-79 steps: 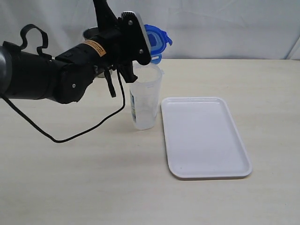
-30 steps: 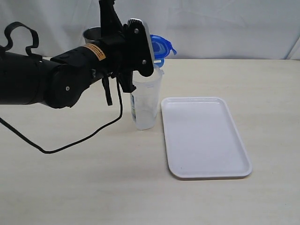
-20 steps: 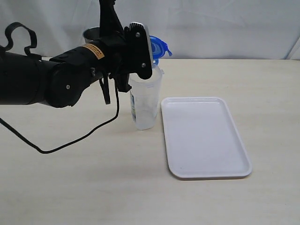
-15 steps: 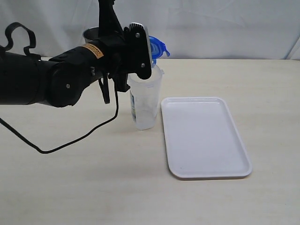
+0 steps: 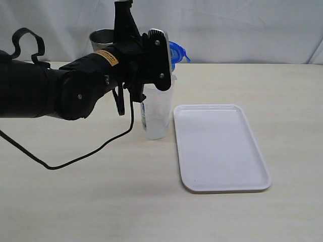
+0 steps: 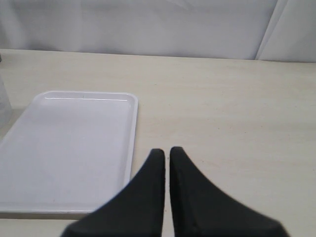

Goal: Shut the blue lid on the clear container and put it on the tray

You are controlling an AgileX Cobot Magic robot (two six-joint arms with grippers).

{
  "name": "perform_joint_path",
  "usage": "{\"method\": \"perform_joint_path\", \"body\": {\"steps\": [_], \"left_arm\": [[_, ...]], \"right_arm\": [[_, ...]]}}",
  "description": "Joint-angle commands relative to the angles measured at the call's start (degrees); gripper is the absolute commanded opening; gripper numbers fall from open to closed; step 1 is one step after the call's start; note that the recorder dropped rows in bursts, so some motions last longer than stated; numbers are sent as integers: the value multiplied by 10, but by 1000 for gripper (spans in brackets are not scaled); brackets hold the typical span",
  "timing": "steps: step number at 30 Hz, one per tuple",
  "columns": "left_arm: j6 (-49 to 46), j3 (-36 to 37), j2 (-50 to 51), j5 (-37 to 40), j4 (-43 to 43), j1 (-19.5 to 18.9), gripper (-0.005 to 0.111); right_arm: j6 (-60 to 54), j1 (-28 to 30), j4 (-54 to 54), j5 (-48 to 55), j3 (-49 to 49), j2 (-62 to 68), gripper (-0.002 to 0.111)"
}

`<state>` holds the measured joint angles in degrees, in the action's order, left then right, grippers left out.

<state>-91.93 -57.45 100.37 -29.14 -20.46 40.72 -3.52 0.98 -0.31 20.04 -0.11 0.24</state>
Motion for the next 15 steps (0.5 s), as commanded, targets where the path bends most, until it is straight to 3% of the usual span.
{"method": "perform_joint_path", "body": {"steps": [1,15], "left_arm": [[-15,1,-13,-12,-16,6,0],[-57,1,-27,23,-61,13,0]], "right_arm": [[-2,2,-4,-2,1,-2,4],[-2,2,-4,-2,1,-2,4]]}}
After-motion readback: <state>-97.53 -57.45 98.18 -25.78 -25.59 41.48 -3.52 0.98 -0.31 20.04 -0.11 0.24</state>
